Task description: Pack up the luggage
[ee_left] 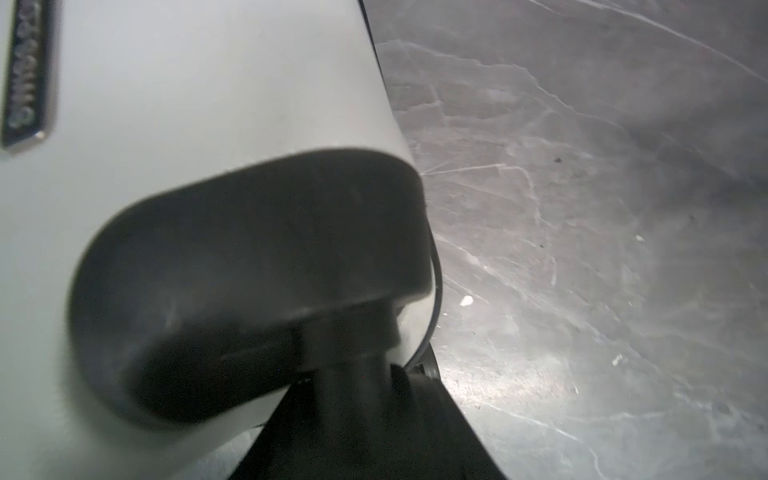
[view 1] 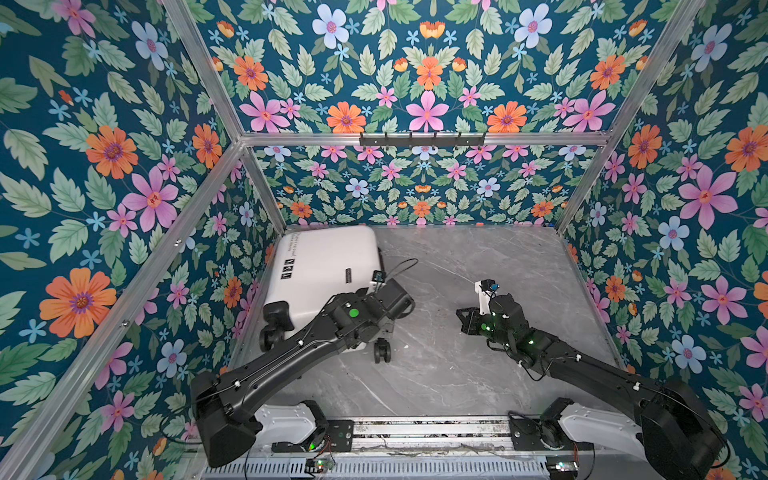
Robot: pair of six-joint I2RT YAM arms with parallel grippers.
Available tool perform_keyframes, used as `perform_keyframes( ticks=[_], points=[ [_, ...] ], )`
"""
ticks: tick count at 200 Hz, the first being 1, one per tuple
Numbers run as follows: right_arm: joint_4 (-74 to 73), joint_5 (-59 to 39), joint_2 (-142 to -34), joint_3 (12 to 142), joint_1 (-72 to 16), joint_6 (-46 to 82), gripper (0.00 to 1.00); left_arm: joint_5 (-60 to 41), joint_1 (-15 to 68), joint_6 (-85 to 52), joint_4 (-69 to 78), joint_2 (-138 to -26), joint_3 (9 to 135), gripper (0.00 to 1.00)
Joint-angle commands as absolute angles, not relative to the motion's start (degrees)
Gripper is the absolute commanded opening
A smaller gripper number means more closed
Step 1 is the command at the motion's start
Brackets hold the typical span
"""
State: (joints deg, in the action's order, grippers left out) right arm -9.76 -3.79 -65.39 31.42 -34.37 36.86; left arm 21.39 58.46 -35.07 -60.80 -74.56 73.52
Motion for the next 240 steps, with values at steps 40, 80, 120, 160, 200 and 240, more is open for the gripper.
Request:
perform_keyframes(
  ticks=[40,80,120,160,200,240],
  points=[
    [-4.42,-4.74,-58.96,30.51,-22.18,37.43,0.00,6.90,67.19,-12.74,-37.01,-76.18,73.26,0.00],
    [3.24,-3.21,-51.05,29.30,-16.72,35.87,0.00,11.06,67.22,-14.47,-40.18,-74.62,70.86,0.57],
    [8.07,-1.57,-41.47,26.78,-16.70,36.17,0.11,18.35,67.00,-19.89,-43.22,-72.18,67.49,0.90],
    [17.12,6.63,-36.17,29.72,-16.64,40.08,0.49,19.82,67.13,-24.64,-43.78,-68.31,65.78,0.95],
    [29.41,2.27,-52.24,47.68,-6.20,44.88,0.51,15.23,68.74,-26.63,-44.09,-71.17,68.40,0.99],
    [25.76,-11.94,-69.52,60.44,7.31,50.19,0.50,18.87,68.78,-28.50,-45.71,-74.21,66.56,0.98]
  ],
)
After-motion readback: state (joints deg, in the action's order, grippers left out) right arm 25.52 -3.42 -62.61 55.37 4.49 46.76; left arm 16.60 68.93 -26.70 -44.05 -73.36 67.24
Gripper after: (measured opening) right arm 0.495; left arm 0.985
